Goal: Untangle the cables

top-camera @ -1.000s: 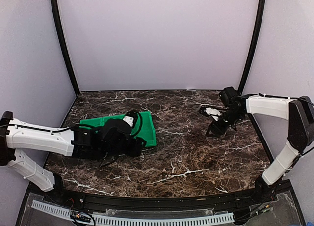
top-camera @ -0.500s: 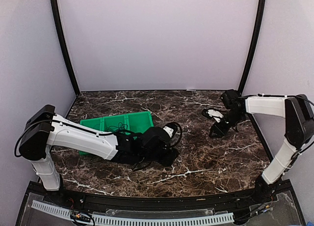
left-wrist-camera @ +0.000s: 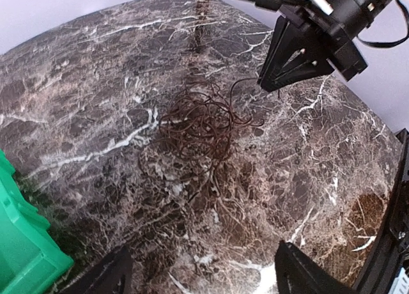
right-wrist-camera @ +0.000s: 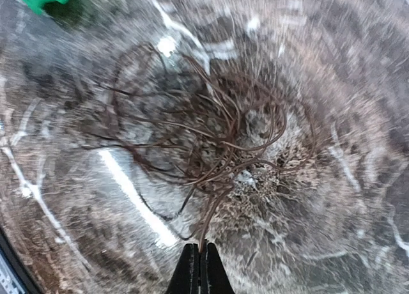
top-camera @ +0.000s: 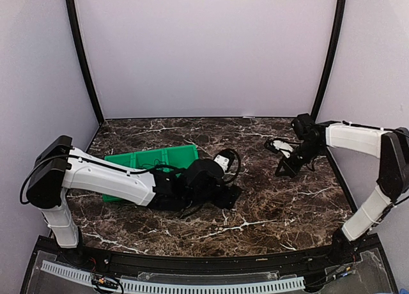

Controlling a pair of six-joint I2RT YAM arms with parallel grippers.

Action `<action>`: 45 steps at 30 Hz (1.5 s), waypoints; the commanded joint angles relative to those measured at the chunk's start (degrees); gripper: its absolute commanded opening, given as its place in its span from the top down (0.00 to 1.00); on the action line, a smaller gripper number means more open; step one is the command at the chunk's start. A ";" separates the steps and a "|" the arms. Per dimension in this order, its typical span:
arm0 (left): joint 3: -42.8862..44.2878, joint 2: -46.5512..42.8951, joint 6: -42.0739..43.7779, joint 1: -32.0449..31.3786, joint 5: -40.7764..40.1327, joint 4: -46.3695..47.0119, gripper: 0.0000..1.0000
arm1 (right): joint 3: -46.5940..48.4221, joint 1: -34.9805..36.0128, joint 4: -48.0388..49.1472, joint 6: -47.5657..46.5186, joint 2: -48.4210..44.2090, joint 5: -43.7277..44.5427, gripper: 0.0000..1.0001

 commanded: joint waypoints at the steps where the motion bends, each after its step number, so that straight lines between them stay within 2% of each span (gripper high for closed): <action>1: 1.51 0.54 5.20 -0.01 -3.78 9.09 0.19 | 2.97 0.76 -4.83 -3.71 -12.02 -4.84 1.00; 6: 4.04 2.91 14.32 -0.05 1.53 16.55 0.23 | 4.62 4.17 -9.60 -8.07 -20.32 -10.71 1.00; 10: 5.59 4.41 17.62 -0.05 3.80 23.04 0.24 | 6.34 7.99 -12.19 -9.18 -24.02 -13.34 1.00; 14: 7.79 6.52 20.12 -0.05 2.68 27.23 0.27 | 8.85 9.93 -13.68 -9.08 -25.92 -15.80 1.00; 17: 8.67 9.00 22.99 -0.01 5.05 30.72 0.27 | 11.55 10.11 -15.36 -9.26 -26.42 -19.13 1.00; 20: 11.93 11.78 24.89 0.03 5.49 31.60 0.32 | 14.98 10.19 -16.72 -9.25 -26.44 -21.15 1.00; 23: 13.69 14.35 24.97 0.12 8.59 31.85 0.35 | 17.88 10.17 -17.09 -8.92 -26.45 -21.91 1.00; 25: 14.26 15.63 24.79 0.20 9.78 32.43 0.44 | 19.92 10.19 -17.17 -8.55 -26.24 -22.35 1.00; 28: 14.89 17.62 23.66 0.48 9.64 31.74 0.64 | 24.51 10.19 -17.79 -8.22 -25.78 -23.77 1.00; 31: 12.64 18.21 21.70 1.06 10.17 34.40 0.74 | 30.63 10.06 -18.15 -7.87 -25.40 -25.15 1.00; 37: 7.91 19.41 19.20 2.37 14.48 42.64 0.75 | 41.67 9.30 -16.96 -6.19 -23.38 -29.61 1.00; 40: 7.40 20.50 17.97 2.49 15.20 42.99 0.76 | 45.97 8.60 -17.65 -5.50 -21.64 -32.70 1.00; 45: 3.83 18.29 15.43 2.50 15.81 44.63 0.75 | 42.05 7.56 -15.24 -4.14 -22.29 -32.89 1.00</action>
